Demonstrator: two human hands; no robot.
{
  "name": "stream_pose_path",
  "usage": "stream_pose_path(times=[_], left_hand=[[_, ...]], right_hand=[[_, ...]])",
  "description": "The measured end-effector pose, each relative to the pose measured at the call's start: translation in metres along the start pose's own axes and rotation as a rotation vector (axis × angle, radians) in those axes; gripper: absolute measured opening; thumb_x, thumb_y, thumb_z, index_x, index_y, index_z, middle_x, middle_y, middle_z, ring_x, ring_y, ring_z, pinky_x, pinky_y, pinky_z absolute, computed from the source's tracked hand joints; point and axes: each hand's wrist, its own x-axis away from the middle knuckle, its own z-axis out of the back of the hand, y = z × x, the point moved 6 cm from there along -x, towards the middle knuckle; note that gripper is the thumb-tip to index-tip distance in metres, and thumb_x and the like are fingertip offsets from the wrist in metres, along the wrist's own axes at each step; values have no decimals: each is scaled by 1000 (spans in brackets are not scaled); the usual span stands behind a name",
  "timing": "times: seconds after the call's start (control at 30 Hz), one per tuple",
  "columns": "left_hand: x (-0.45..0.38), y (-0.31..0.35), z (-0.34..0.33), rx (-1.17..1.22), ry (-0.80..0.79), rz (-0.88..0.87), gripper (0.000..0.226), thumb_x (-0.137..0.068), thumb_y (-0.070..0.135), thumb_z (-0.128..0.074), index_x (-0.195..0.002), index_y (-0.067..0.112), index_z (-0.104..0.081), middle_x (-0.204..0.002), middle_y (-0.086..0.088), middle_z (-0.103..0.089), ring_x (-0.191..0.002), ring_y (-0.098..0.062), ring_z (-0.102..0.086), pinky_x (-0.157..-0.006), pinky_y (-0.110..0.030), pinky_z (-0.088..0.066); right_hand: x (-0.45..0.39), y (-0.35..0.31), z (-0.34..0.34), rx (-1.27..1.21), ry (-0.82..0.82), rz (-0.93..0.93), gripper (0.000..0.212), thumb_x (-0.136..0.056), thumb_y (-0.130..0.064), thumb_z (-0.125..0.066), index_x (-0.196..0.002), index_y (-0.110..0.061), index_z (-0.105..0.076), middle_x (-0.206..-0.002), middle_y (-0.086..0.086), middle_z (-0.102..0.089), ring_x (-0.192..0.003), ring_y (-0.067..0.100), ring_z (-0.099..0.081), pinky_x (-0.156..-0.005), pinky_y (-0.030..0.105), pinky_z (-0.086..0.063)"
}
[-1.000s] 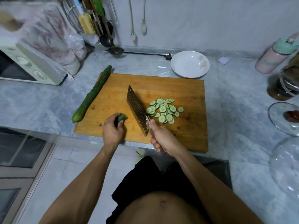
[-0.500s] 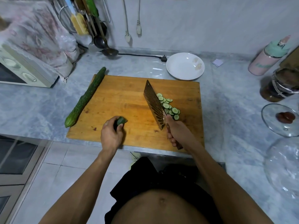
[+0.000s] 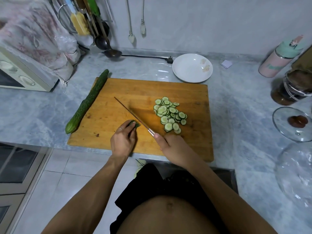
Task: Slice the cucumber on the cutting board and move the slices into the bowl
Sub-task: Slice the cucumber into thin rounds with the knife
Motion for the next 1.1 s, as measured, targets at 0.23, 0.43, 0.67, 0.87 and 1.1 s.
stream_pose_path(times=[0.23,0.43,0.67,0.87,1.1], left_hand=[[0,1,1,-19,14,-22,26,-88,31,-60,-99,16,-78,-119,1,-70,-88,-24,-71,-63,-29,-52],[1,-1,-4,-18,11,10,17,-89,20,-69,-104,15,-78,-123,-2,-68,-94,-23,-71,-70,-32,-56],[0,-3,-4,10,31,-33,21,-84,11,-71,-104,15,-78,-117,-6,-70,-94,-23,-72,-74,-35,-59],[-3,-3,-2,13,39,-62,26,-82,16,-62,-103,13,-78,-115,-8,-71,-91,-23,-73,-70,-35,-60],[-3,-2,-3,-1,54,-76,26,-78,11,-63,-100,12,-78,-113,-9,-72,-87,-24,-73,-66,-34,-59]], right_hand=[[18,-5,-6,100,0,46,55,-104,-50,-30,-59,-19,-38,-54,-3,-42,-49,8,-41,-49,25,-27],[17,-2,-9,61,-28,-19,58,-103,-53,-26,-59,-18,-41,-57,0,-45,-54,12,-46,-51,26,-30],[9,-9,-2,-15,-113,-98,65,-103,-56,-24,-58,-14,-42,-52,1,-45,-45,14,-46,-51,29,-34],[-4,-9,2,-104,-184,-161,66,-100,-62,-22,-70,-11,-49,-58,11,-50,-37,20,-48,-51,31,-46],[-29,-12,-17,-108,-133,-205,66,-100,-61,-24,-62,-12,-46,-56,7,-53,-39,20,-49,-49,27,-43]])
